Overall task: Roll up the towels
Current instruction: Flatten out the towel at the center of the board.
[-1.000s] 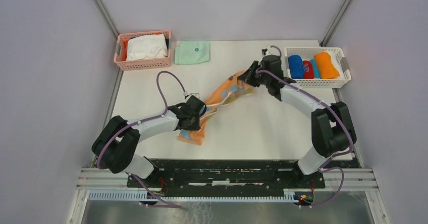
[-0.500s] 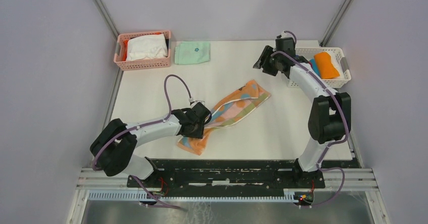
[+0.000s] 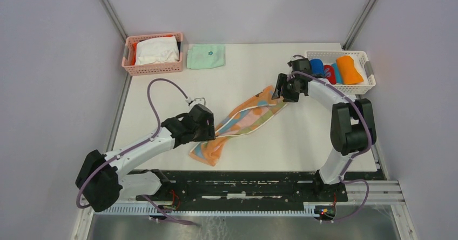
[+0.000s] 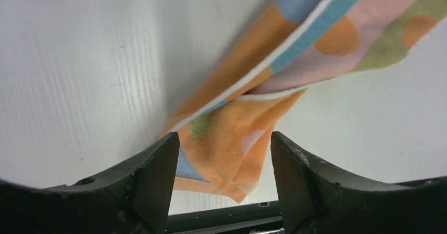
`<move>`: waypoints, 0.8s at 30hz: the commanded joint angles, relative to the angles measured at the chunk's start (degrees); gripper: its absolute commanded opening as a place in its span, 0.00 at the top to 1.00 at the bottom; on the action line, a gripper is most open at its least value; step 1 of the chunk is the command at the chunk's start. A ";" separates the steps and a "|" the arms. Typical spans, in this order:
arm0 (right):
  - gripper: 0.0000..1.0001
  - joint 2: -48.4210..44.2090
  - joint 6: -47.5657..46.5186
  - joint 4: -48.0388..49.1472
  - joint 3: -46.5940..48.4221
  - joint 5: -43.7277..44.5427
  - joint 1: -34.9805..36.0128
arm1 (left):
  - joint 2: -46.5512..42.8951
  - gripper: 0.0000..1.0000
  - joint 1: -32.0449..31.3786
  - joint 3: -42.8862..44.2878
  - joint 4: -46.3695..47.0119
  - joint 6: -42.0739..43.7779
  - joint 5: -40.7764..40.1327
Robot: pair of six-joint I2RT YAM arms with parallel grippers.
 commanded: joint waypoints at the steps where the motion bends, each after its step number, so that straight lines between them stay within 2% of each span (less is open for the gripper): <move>1: 0.35 0.89 1.50 6.56 -0.44 -3.51 0.04 | -3.22 0.29 5.28 -3.57 -2.02 -5.79 0.18; 8: 0.35 0.71 0.79 6.31 -0.57 -4.26 0.00 | -2.21 0.28 6.92 -4.06 -7.09 -4.65 1.64; 12: 0.34 0.01 0.15 7.13 -0.86 -5.58 0.05 | 0.09 0.28 7.01 -1.70 -11.43 -2.84 5.33; 17: 0.34 2.44 0.10 9.31 -0.14 -11.38 0.18 | 4.94 0.28 7.02 1.94 -15.27 -0.89 2.44; 20: 0.35 5.03 0.52 9.94 1.30 -14.85 0.63 | 6.66 0.28 6.99 1.87 -13.73 -0.80 2.67; 24: 0.35 8.88 0.68 6.17 3.90 -9.72 0.26 | 9.96 0.28 7.09 2.40 -11.79 0.15 2.37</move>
